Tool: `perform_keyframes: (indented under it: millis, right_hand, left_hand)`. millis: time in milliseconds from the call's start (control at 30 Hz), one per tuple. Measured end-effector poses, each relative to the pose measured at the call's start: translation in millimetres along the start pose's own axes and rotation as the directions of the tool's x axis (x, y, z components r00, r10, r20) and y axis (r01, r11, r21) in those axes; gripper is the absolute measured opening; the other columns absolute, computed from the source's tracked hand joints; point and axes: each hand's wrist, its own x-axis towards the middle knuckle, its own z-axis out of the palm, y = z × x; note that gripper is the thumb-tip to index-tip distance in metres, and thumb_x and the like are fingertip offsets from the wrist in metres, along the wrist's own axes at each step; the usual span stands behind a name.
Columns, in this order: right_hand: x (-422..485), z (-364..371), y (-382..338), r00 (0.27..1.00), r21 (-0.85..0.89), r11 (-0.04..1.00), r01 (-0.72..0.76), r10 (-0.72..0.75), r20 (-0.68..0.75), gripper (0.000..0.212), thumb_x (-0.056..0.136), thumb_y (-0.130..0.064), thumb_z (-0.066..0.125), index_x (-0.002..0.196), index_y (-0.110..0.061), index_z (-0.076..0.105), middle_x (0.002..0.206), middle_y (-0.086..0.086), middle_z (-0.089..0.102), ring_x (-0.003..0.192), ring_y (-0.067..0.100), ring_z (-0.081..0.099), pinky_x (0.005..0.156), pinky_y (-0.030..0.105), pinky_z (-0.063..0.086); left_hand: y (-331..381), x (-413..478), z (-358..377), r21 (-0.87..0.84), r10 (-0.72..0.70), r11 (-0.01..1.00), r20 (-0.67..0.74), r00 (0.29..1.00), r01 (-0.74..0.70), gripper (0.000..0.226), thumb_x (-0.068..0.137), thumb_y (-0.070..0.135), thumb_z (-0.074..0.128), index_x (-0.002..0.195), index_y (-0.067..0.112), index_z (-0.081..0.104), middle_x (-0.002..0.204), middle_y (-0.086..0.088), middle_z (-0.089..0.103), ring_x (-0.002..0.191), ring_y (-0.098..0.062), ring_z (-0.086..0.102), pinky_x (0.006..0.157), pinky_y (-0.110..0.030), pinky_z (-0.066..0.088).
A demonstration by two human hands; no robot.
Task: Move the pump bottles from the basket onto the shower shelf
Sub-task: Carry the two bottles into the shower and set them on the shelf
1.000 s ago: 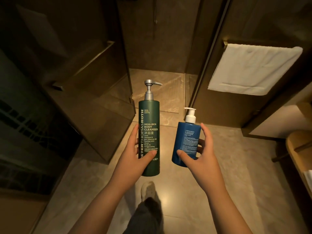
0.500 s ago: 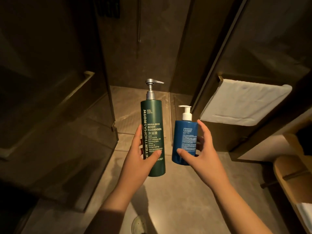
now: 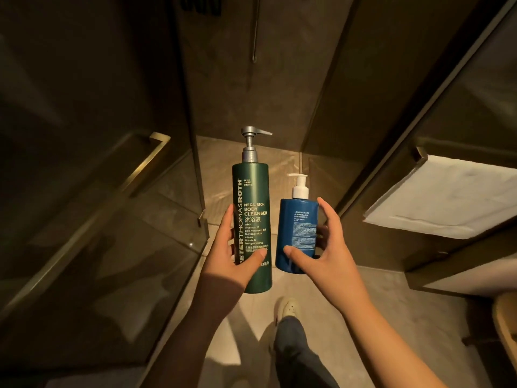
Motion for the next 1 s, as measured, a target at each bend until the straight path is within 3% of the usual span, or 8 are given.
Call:
perform_keyframes:
  millis: [133,267,367,533,700,767,867,1000]
  right_hand:
    - [49,1,8,1.0,0.041,0.999,0.013,-0.014,0.023,0.094,0.071,-0.033,0.08,0.134,-0.06,0.016,0.111,-0.033,0.042,0.095,-0.026,0.048,0.058,0.0,0.043]
    - [112,-10,14,0.998,0.065,0.998,0.021,-0.025,0.056,0.094,0.071,-0.035,0.08,0.136,-0.058,0.016,0.108,-0.038,0.04,0.094,-0.029,0.045,0.057,0.0,0.043]
    - [168,-27,18,0.998,0.081,0.996,0.03,-0.035,0.058,0.094,0.071,-0.036,0.079,0.136,-0.059,0.016,0.109,-0.04,0.038,0.095,-0.029,0.045,0.057,0.001,0.044]
    - [261,-67,14,0.998,0.095,0.995,0.026,-0.032,0.06,0.093,0.071,-0.036,0.079,0.125,-0.071,0.013,0.106,-0.039,0.039,0.089,-0.025,0.048,0.057,0.003,0.044]
    - [348,-89,16,0.993,0.056,0.996,0.071,-0.076,0.092,0.094,0.072,-0.031,0.079,0.133,-0.063,0.014,0.112,-0.034,0.042,0.099,-0.01,0.051,0.07,0.013,0.045]
    - [375,-91,16,0.987,0.022,0.993,0.113,-0.115,0.113,0.094,0.073,-0.032,0.078,0.136,-0.06,0.014,0.112,-0.042,0.043,0.104,-0.015,0.049,0.065,0.008,0.046]
    - [414,-93,10,0.983,0.011,0.992,0.129,-0.13,0.13,0.093,0.073,-0.035,0.077,0.137,-0.058,0.014,0.107,-0.055,0.036,0.103,-0.026,0.042,0.062,0.003,0.044]
    - [469,-88,5,0.982,0.03,0.993,0.118,-0.121,0.142,0.092,0.073,-0.038,0.077,0.134,-0.063,0.013,0.108,-0.049,0.037,0.098,-0.029,0.043,0.067,0.009,0.041]
  left_hand:
    - [3,38,4,0.052,-0.013,0.999,-0.011,1.0,0.013,0.091,0.078,0.007,0.073,0.12,0.072,0.026,0.125,0.018,0.054,0.108,-0.001,0.059,0.086,-0.023,0.051]
    - [14,93,22,0.117,-0.028,0.993,-0.017,0.999,0.03,0.09,0.08,0.013,0.072,0.12,0.074,0.018,0.131,0.02,0.047,0.108,0.002,0.055,0.068,-0.004,0.046]
    - [22,144,42,0.136,-0.035,0.99,-0.028,0.999,0.038,0.089,0.08,0.017,0.072,0.134,0.063,0.019,0.134,0.019,0.044,0.111,0.002,0.05,0.069,-0.01,0.046]
    - [47,231,78,0.126,-0.034,0.991,-0.011,0.999,0.035,0.088,0.08,0.02,0.073,0.132,0.067,0.019,0.13,0.025,0.048,0.112,0.001,0.054,0.075,-0.016,0.049]
    - [56,304,101,0.121,-0.03,0.992,-0.036,0.999,0.035,0.09,0.08,0.021,0.072,0.136,0.063,0.017,0.122,0.037,0.044,0.102,0.021,0.05,0.064,-0.003,0.046]
    - [57,328,105,0.104,-0.035,0.994,-0.049,0.998,0.04,0.09,0.08,0.018,0.072,0.139,0.06,0.017,0.124,0.037,0.044,0.103,0.02,0.05,0.067,-0.002,0.045]
    - [66,363,106,0.124,-0.046,0.991,-0.073,0.996,0.055,0.09,0.08,0.02,0.073,0.138,0.06,0.017,0.127,0.035,0.045,0.107,0.014,0.052,0.079,-0.014,0.049]
    - [69,418,102,0.154,-0.043,0.986,-0.093,0.995,0.057,0.09,0.079,0.025,0.074,0.136,0.063,0.017,0.119,0.045,0.047,0.107,0.015,0.051,0.083,-0.02,0.046]
